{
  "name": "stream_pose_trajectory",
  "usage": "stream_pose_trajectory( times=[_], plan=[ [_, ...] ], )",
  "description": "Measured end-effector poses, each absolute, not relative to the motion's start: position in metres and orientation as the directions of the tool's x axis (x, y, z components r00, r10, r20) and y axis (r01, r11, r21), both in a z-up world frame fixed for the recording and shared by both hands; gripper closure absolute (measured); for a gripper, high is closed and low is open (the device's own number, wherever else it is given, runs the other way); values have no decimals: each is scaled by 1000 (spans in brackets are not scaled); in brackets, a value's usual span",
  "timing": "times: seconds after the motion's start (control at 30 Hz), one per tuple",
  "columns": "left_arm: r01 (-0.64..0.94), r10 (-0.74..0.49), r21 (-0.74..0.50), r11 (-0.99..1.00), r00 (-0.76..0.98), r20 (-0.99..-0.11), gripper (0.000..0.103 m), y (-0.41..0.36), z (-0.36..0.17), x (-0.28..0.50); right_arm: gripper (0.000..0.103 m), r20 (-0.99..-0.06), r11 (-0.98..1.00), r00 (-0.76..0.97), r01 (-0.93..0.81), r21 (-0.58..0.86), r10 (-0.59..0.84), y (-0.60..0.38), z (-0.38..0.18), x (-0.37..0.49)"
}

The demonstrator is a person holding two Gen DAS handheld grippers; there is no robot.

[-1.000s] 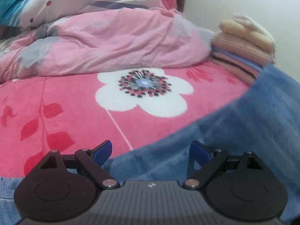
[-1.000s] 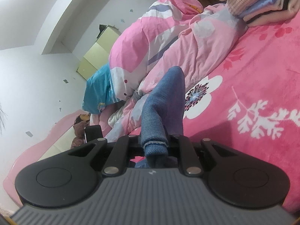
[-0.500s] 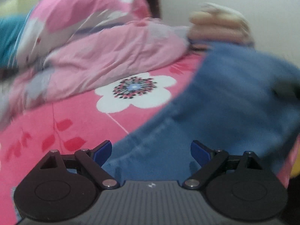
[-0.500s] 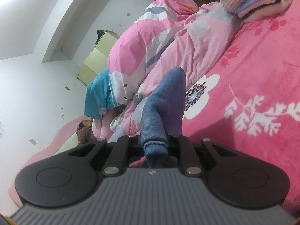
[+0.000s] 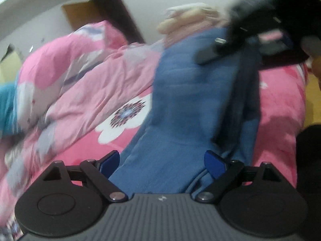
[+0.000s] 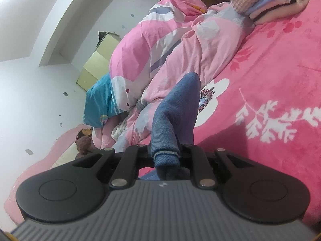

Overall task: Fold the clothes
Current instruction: 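Lift the folded jeans up off the bedspread with the right gripper, then carry the blue jeans over, lower them onto the bedspread, open right gripper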

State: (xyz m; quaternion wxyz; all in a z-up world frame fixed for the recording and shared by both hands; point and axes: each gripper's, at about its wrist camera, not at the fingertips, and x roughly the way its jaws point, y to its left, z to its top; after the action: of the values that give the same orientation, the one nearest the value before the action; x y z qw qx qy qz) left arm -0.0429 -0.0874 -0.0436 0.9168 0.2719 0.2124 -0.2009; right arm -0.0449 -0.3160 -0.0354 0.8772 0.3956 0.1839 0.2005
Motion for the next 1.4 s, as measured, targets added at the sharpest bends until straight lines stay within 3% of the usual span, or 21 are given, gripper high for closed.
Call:
stream_pose_trajectory(
  times=[0.13, 0.3, 0.6, 0.83, 1.07, 1.13, 1.2, 1.3, 1.4],
  plan=[
    [366, -177, 311, 877, 847, -501, 10, -44, -32, -35, 91, -170, 623, 850, -215, 752, 498, -311, -30, -46],
    [264, -68, 290, 920, 835, -546, 10, 1, -45, -17, 91, -165, 619, 845, -227, 752, 510, -300, -22, -47],
    [283, -152, 132, 950, 789, -596, 10, 26, -68, -14, 91, -140, 646, 824, -312, 696, 549, -253, 16, -40],
    [277, -185, 84, 957, 808, -559, 11, 46, -59, -25, 91, -122, 639, 792, -379, 669, 598, -210, 39, -33],
    [153, -179, -94, 984, 879, -442, 11, 127, -22, -50, 91, -178, 631, 704, -458, 626, 687, -144, 43, -16],
    [104, -165, -163, 981, 888, -428, 15, 154, -21, -56, 91, -215, 630, 667, -478, 612, 714, -118, 37, -10],
    [62, -168, -248, 967, 885, -434, 35, 178, -27, -58, 91, -250, 627, 630, -490, 606, 735, -97, 28, -4],
    [6, -193, -369, 929, 860, -472, 46, 205, -40, -56, 91, -315, 632, 579, -496, 596, 752, -68, 10, 3],
    [-37, -230, -476, 878, 841, -489, 47, 227, -53, -54, 91, -392, 687, 570, -524, 504, 722, -39, 1, -1]
  ],
)
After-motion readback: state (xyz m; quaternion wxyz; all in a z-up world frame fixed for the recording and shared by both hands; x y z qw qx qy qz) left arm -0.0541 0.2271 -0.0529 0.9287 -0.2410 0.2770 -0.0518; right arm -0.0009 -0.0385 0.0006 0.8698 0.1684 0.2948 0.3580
